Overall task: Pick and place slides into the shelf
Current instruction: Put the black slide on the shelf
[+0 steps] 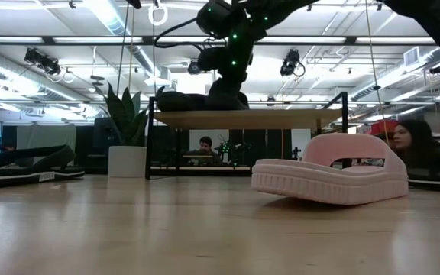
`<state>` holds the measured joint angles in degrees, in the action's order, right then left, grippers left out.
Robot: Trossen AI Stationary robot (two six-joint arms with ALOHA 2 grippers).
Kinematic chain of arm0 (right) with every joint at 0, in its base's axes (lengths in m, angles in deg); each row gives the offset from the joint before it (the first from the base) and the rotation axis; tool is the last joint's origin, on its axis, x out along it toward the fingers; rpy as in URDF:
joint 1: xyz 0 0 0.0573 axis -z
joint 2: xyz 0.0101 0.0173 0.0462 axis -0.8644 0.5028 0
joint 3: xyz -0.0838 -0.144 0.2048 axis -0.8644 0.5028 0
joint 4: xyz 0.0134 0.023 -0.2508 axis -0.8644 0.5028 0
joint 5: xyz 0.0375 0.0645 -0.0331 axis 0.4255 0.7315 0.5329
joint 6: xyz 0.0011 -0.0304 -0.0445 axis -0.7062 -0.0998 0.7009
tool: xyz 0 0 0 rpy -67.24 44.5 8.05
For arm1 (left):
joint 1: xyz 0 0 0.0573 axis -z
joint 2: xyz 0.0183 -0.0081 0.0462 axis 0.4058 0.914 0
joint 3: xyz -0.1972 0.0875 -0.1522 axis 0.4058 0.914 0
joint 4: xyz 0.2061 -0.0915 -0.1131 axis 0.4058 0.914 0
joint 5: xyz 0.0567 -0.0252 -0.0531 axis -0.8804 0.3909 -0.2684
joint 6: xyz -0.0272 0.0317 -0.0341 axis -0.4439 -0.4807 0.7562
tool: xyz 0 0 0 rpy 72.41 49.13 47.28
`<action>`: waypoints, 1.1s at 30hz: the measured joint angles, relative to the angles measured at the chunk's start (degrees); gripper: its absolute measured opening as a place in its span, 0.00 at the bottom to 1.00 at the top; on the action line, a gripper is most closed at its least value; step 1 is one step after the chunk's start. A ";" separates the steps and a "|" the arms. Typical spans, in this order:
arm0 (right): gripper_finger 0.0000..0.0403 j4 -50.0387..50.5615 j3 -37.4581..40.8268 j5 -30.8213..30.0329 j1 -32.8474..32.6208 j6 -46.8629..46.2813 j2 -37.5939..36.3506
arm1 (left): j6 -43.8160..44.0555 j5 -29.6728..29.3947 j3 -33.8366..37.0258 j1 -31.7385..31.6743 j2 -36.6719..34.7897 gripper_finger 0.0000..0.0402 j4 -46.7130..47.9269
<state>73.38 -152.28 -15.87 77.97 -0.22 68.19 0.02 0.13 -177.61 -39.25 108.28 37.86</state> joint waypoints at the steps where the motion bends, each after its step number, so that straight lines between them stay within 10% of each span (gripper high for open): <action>1: 0.02 -0.44 0.00 0.01 0.22 0.23 0.13 | 0.02 -0.01 0.00 0.00 0.00 0.19 -0.02; 33: 0.16 -10.60 0.02 15.86 2.46 8.60 0.68 | 0.10 -0.01 0.00 0.00 0.02 0.17 -0.09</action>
<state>62.78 -152.26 -0.01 80.44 8.38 68.87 0.13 0.13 -177.61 -39.25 108.30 37.78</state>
